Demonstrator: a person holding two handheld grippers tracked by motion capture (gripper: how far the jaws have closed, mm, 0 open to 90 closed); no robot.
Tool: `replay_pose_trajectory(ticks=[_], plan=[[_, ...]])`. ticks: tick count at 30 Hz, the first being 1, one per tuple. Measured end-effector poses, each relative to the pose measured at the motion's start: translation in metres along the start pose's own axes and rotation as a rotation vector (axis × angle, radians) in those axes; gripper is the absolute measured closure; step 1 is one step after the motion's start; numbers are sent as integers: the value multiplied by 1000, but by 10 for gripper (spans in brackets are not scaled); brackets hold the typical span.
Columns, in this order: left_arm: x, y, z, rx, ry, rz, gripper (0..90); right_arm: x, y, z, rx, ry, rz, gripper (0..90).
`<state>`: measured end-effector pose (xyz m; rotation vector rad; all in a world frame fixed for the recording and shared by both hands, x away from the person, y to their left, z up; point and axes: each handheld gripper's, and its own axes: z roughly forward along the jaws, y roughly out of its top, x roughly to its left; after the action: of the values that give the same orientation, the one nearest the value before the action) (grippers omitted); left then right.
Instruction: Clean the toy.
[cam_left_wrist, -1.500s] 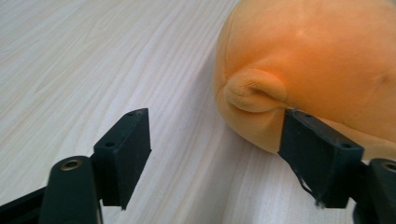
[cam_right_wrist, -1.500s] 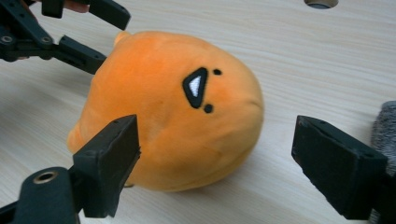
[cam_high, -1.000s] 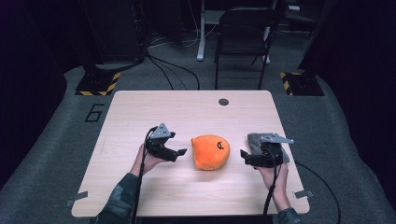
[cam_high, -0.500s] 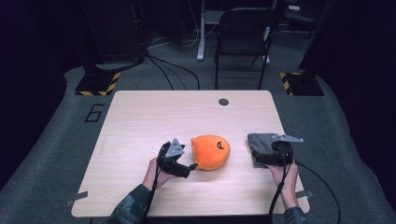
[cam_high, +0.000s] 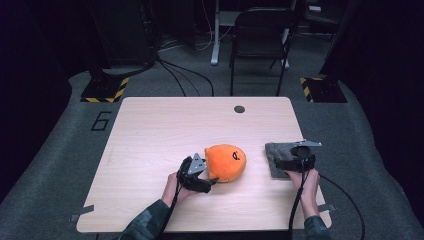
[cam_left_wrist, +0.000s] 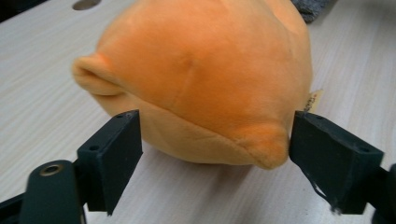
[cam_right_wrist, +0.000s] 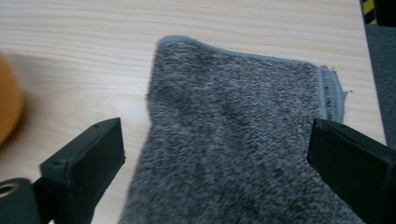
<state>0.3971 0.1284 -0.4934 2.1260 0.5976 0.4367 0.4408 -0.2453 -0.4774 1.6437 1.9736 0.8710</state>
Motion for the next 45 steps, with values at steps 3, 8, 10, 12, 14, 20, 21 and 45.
replay_pose_trajectory(ticks=[3,8,10,12,14,20,21,45], plan=[[-2,-1,2,2,-2,21,265,-5,1,10,-8,-9,6,75],[-1,-2,2,13,0,13,336,-2,-3,34,65,-24,-7,144],[-1,-3,2,16,2,5,359,-1,-5,38,86,-38,-15,154],[-1,-3,2,21,6,-1,411,2,-8,41,84,-58,-15,181],[-1,-4,2,21,3,-8,468,3,-8,40,86,-55,-15,265],[-1,-5,2,24,1,-15,597,2,-8,35,76,-41,-24,555],[-1,-5,3,21,0,-20,611,1,-8,34,74,-39,-19,590],[3,-5,2,7,-11,-48,650,1,11,-15,-85,76,1,713]])
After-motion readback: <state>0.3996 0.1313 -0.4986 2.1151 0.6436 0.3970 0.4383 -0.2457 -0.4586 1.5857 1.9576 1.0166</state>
